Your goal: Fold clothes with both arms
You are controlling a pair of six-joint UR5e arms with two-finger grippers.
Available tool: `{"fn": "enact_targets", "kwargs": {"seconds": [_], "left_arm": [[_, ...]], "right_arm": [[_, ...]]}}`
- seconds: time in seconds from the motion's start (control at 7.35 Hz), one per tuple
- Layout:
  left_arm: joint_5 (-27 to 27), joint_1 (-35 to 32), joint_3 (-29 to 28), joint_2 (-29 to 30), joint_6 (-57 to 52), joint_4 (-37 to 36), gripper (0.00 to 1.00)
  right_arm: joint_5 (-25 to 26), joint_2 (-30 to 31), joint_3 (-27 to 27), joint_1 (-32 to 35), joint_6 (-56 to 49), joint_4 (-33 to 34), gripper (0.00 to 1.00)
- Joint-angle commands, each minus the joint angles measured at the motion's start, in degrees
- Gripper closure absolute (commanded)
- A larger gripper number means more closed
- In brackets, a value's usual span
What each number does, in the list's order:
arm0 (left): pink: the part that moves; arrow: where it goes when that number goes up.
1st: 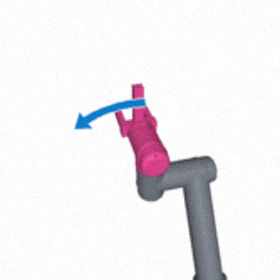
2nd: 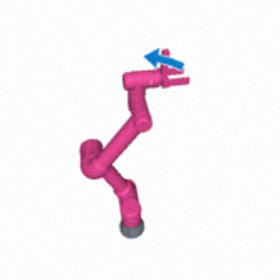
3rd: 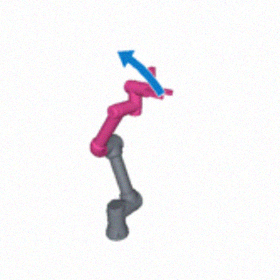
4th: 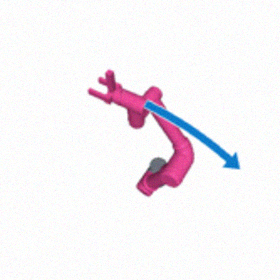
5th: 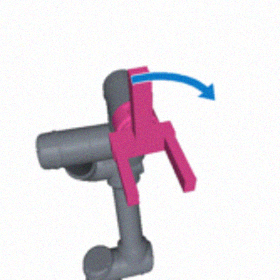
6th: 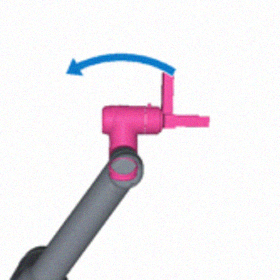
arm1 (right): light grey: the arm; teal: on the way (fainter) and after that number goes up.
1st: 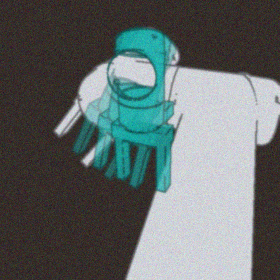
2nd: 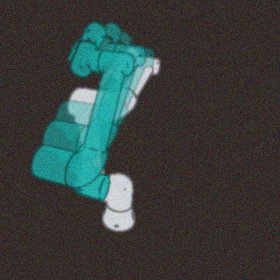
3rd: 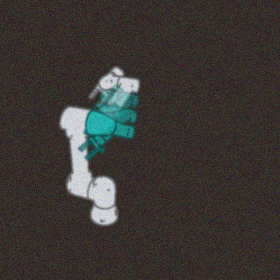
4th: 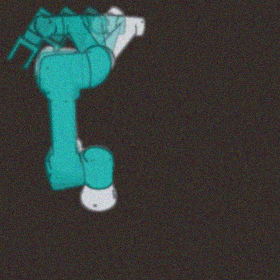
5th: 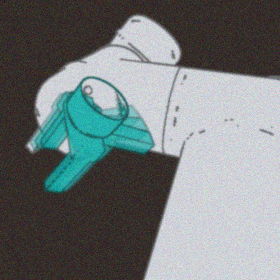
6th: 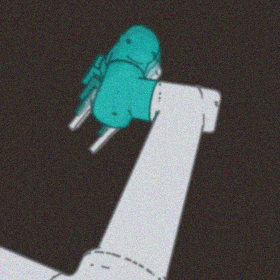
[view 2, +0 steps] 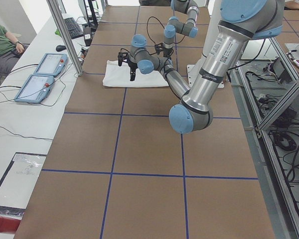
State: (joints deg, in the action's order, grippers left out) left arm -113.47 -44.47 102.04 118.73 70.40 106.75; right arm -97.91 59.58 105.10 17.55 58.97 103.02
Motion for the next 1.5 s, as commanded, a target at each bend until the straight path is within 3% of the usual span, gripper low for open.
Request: {"fn": "enact_targets", "kwargs": {"seconds": [0.0,0.41,0.82,1.09,1.36], "left_arm": [[0.1,0.0,-0.1,0.0,0.0,0.1,0.00],[0.1,0.4,-0.3,0.3,0.1,0.1,0.00],[0.1,1.0,-0.3,0.3,0.2,0.1,0.00],[0.1,1.0,-0.3,0.3,0.2,0.1,0.00],[0.1,1.0,-0.4,0.2,0.0,0.1,0.00]], "right_arm": [[0.0,0.4,0.1,0.8,-1.2,0.1,0.00],[-0.4,2.4,1.2,2.8,-2.4,0.0,0.00],[0.2,10.3,6.2,3.3,-3.3,-0.4,0.00],[-0.3,9.9,9.3,3.5,-3.3,-0.4,0.00],[-0.1,6.1,8.8,4.8,-4.7,-0.7,0.00]]}}
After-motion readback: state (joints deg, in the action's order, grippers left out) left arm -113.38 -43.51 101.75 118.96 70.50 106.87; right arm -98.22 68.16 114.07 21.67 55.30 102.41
